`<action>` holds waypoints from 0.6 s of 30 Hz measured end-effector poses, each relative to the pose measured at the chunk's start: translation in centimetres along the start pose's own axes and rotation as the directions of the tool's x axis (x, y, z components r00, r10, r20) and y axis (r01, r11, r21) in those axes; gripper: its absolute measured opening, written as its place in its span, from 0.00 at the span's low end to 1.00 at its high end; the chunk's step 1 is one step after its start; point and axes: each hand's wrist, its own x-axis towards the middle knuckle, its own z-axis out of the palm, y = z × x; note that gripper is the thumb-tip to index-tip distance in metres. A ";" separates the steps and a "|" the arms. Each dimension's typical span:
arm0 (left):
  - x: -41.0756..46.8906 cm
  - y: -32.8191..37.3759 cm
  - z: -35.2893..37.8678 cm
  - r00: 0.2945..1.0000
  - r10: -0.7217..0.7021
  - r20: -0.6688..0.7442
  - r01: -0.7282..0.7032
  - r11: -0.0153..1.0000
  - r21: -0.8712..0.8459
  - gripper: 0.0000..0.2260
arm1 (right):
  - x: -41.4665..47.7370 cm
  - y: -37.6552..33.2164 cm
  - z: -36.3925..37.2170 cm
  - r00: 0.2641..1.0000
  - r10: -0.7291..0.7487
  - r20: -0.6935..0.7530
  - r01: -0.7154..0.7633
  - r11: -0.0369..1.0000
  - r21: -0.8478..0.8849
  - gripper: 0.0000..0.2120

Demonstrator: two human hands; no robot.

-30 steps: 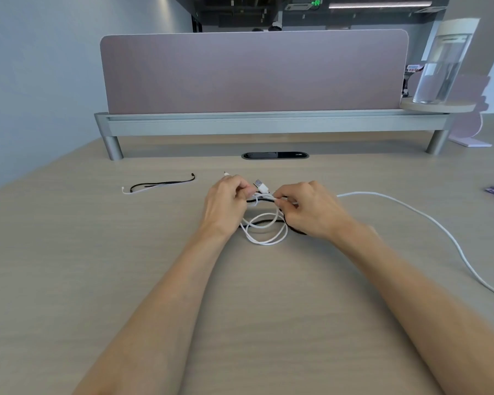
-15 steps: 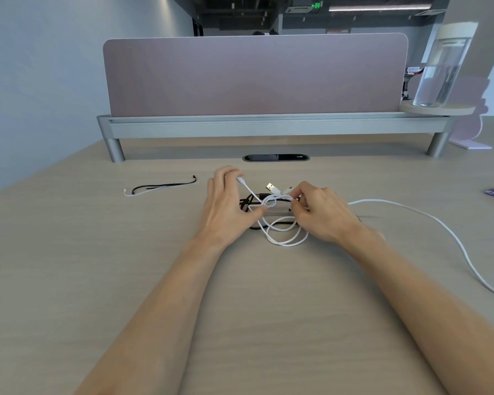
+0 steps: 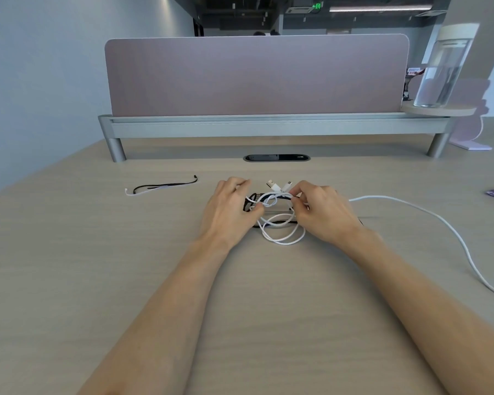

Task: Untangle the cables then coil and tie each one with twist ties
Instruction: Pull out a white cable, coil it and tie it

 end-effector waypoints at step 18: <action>0.4 1.5 -0.2 0.949 -0.307 0.065 0.282 0.744 -0.606 0.28 | -0.4 -1.1 0.7 0.998 -0.053 -0.016 0.052 0.998 -0.022 0.09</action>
